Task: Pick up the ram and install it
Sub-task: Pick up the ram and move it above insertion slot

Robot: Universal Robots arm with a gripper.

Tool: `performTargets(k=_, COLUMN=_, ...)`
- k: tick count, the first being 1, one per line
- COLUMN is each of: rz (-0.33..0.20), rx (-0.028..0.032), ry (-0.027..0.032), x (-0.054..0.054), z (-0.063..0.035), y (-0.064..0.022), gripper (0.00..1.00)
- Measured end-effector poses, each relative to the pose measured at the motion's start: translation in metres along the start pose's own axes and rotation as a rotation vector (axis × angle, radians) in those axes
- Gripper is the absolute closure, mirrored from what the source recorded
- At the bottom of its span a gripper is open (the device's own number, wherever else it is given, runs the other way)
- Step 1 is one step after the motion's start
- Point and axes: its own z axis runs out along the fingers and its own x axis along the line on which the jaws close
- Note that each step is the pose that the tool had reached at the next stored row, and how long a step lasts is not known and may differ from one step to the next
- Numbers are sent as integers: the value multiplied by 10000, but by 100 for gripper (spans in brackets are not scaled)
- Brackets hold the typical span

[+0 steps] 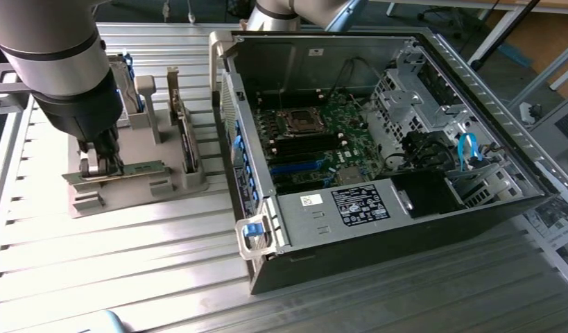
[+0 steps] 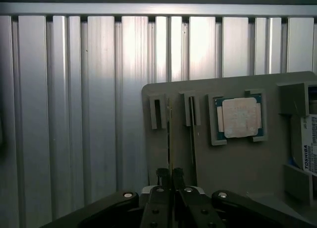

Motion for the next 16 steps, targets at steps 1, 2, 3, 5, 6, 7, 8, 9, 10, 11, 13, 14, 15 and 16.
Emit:
performTargets(k=1, rz=0, rx=-1, ry=0, x=0, z=-6, y=0, gripper=86)
performTargets(k=2, rz=0, rx=1, ry=-2, x=0, z=-11, y=0, gripper=86)
performTargets(k=3, rz=0, rx=1, ry=-1, x=0, z=-16, y=0, gripper=86)
performTargets(k=5, rz=0, rx=0, ry=-1, x=-1, z=-26, y=0, gripper=86)
performTargets(k=6, rz=0, rx=0, ry=-1, x=-1, z=-32, y=0, gripper=86)
performTargets(k=7, rz=0, rx=0, ry=-1, x=-1, z=-39, y=0, gripper=86)
performTargets(k=8, rz=0, rx=0, ry=-1, x=-1, z=-46, y=0, gripper=86)
performTargets(k=9, rz=1, rx=0, ry=0, x=-1, z=-53, y=0, gripper=86)
performTargets(k=10, rz=0, rx=0, ry=-1, x=-1, z=-61, y=0, gripper=86)
performTargets(k=11, rz=0, rx=1, ry=-1, x=-2, z=-67, y=0, gripper=86)
performTargets(k=13, rz=0, rx=1, ry=-1, x=-2, z=-81, y=0, gripper=86)
performTargets(k=14, rz=0, rx=0, ry=-1, x=-2, z=-87, y=0, gripper=86)
performTargets(k=15, rz=0, rx=1, ry=-1, x=-2, z=-93, y=0, gripper=86)
performTargets(k=16, rz=0, rx=1, ry=-1, x=-2, z=-98, y=0, gripper=86)
